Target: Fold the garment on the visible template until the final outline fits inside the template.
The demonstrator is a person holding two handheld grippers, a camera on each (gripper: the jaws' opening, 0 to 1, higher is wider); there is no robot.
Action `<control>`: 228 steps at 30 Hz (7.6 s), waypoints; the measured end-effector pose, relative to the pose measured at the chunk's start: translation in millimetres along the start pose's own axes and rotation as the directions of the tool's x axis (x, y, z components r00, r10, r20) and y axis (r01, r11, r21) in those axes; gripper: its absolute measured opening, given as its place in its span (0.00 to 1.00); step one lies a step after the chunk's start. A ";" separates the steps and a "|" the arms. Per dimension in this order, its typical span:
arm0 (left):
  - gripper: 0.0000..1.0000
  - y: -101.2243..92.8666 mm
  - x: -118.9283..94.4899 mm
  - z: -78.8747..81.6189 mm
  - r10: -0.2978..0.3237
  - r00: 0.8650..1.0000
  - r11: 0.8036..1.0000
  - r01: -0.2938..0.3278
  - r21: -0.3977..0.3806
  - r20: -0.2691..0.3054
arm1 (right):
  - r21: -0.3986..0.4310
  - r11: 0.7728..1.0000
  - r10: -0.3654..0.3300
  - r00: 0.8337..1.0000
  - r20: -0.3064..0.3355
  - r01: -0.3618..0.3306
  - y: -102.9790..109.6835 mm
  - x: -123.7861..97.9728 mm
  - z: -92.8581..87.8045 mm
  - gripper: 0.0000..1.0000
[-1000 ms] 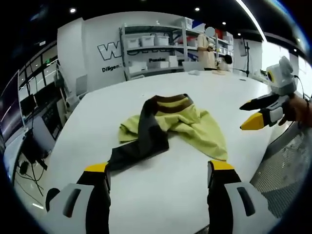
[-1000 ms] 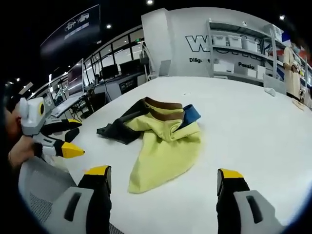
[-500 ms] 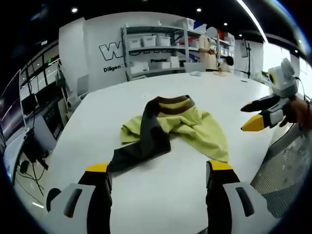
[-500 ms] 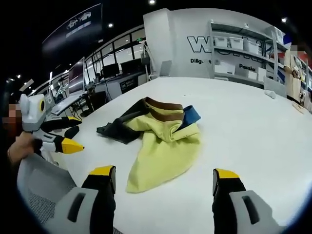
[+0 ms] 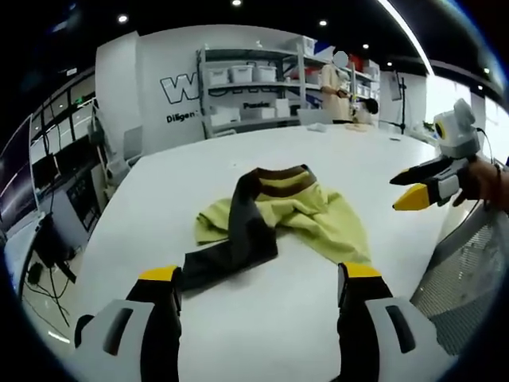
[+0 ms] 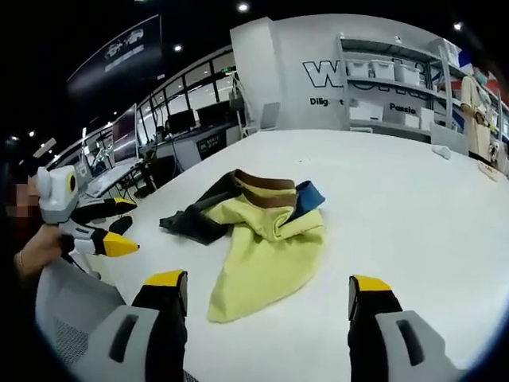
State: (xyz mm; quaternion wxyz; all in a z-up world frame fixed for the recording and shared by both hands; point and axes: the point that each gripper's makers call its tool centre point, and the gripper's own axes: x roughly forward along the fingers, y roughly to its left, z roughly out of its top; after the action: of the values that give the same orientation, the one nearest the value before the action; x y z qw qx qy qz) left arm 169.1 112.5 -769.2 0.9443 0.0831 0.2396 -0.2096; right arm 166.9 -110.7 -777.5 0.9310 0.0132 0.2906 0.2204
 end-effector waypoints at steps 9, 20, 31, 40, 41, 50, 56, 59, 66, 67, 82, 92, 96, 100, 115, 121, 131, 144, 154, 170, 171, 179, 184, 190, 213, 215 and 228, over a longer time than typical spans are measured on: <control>0.78 2.6 6.1 13.2 -0.074 0.997 0.997 0.074 0.009 -0.002 | -0.011 0.999 0.031 0.999 -0.030 -0.032 2.1 0.3 6.5 0.84; 0.75 17.0 18.4 19.8 -0.079 0.996 0.995 0.081 0.062 -0.037 | -0.062 0.996 0.072 0.997 0.005 -0.072 -1.4 8.5 38.3 0.82; 0.67 26.6 45.3 18.8 -0.116 0.991 0.987 0.123 0.106 -0.068 | -0.120 0.991 0.062 0.998 -0.022 -0.064 -23.5 44.2 49.4 0.78; 0.65 34.2 73.8 5.3 -0.147 0.989 0.982 0.150 0.111 -0.034 | -0.178 0.983 0.037 0.997 -0.063 -0.048 -38.1 76.3 40.5 0.66; 0.65 35.3 75.8 1.7 -0.148 0.988 0.982 0.152 0.116 -0.045 | -0.167 0.984 0.044 0.997 -0.062 -0.054 -37.2 79.2 39.3 0.66; 0.55 45.1 97.2 -21.6 -0.147 0.981 0.975 0.165 0.148 -0.127 | -0.171 0.985 -0.004 0.990 -0.141 -0.021 -54.8 109.8 14.9 0.63; 0.48 41.5 101.8 -32.4 -0.140 0.981 0.982 0.155 0.104 -0.134 | -0.252 0.967 -0.089 0.982 -0.169 0.044 -71.1 121.1 0.2 0.50; 0.42 39.8 103.6 -36.0 -0.135 0.981 0.982 0.151 0.115 -0.138 | -0.215 0.975 -0.089 0.981 -0.172 0.050 -71.4 124.1 -5.6 0.45; 0.32 45.8 109.0 -38.9 -0.131 0.979 0.990 0.137 0.029 -0.159 | -0.151 0.987 -0.073 0.985 -0.157 0.049 -67.3 129.2 -10.4 0.24; 0.31 48.6 109.5 -37.5 -0.116 0.981 0.992 0.124 0.039 -0.153 | -0.144 0.988 -0.074 0.986 -0.153 0.052 -67.3 129.6 -10.3 0.20; 0.05 64.4 85.4 -13.6 -0.109 0.989 0.994 0.109 -0.002 -0.102 | -0.088 0.992 -0.094 0.993 -0.066 0.088 -72.3 111.3 23.1 0.00; 0.05 91.7 64.9 29.3 -0.068 0.994 0.997 0.065 -0.037 -0.087 | -0.135 0.985 -0.110 0.994 0.011 0.110 -73.5 93.3 60.7 0.00; 0.05 103.7 62.8 39.5 -0.042 0.996 0.999 0.041 -0.019 -0.083 | -0.153 0.981 -0.113 0.993 0.033 0.117 -74.7 88.7 72.3 0.00; 0.05 131.4 60.8 51.3 0.008 0.997 1.000 -0.009 -0.013 -0.082 | -0.176 0.976 -0.125 0.991 0.044 0.131 -81.4 81.8 89.5 0.00; 0.05 167.3 64.5 9.3 0.088 0.958 0.996 -0.093 -0.007 -0.275 | -0.222 0.969 -0.143 0.979 -0.146 0.109 -95.0 68.9 65.1 0.00; 0.05 153.9 66.2 -23.3 0.058 0.937 0.998 -0.065 -0.009 -0.345 | -0.204 0.975 -0.136 0.955 -0.264 0.082 -92.6 64.2 25.6 0.00; 0.06 151.7 64.7 -49.0 0.034 0.921 0.997 -0.056 -0.045 -0.389 | -0.154 0.986 -0.114 0.945 -0.307 0.069 -87.1 60.5 1.1 0.00; 0.06 149.5 64.9 -69.6 0.034 0.905 0.997 -0.060 -0.048 -0.423 | -0.206 0.978 -0.036 0.937 -0.348 -0.039 -74.3 48.7 -27.5 0.00; 0.06 143.1 62.7 -71.6 0.048 0.911 0.999 -0.052 0.001 -0.409 | -0.182 0.982 -0.032 0.915 -0.402 -0.046 -70.4 38.1 -44.7 0.00; 0.06 121.2 53.3 -74.9 0.006 0.935 0.999 0.010 0.044 -0.353 | -0.144 0.988 -0.012 0.895 -0.446 -0.059 -68.6 15.3 -67.0 0.00; 0.06 120.3 52.4 -75.2 0.002 0.935 0.999 0.015 0.045 -0.354 | -0.140 0.989 -0.013 0.895 -0.445 -0.055 -69.0 13.6 -67.5 0.00; 0.06 108.4 45.7 -79.6 -0.028 0.932 0.999 0.041 0.027 -0.362 | -0.117 0.992 -0.022 0.878 -0.479 -0.039 -67.4 0.0 -80.7 0.00; 0.06 99.0 38.0 -83.6 -0.038 0.927 0.998 0.056 0.039 -0.373 | -0.093 0.995 -0.014 0.875 -0.483 -0.036 -66.8 -6.2 -85.3 0.00; 0.06 93.2 31.2 -87.2 -0.049 0.923 0.997 0.065 0.029 -0.383 | -0.050 0.999 -0.006 0.874 -0.486 -0.021 -67.0 -15.7 -89.0 0.00; 0.50 89.0 15.9 -49.0 -0.075 0.949 0.986 0.117 0.120 -0.306 | 0.068 0.983 0.181 0.967 -0.180 -0.172 -27.8 -13.6 -16.4 0.51; 0.56 87.2 14.6 -40.6 -0.085 0.955 0.987 0.121 0.110 -0.285 | 0.058 0.982 0.187 0.969 -0.163 -0.180 -24.0 -11.3 -10.8 0.56; 0.86 72.8 24.8 -10.1 -0.136 0.969 0.989 0.146 0.032 -0.206 | 0.076 0.965 0.259 0.958 -0.124 -0.251 -8.2 12.2 23.8 0.72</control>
State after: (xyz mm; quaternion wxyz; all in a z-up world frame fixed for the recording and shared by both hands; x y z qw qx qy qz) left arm 216.4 171.7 -786.0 0.8955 0.1087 0.3350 -0.2721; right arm 192.2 -110.5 -765.6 0.8725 0.0635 0.3544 0.3302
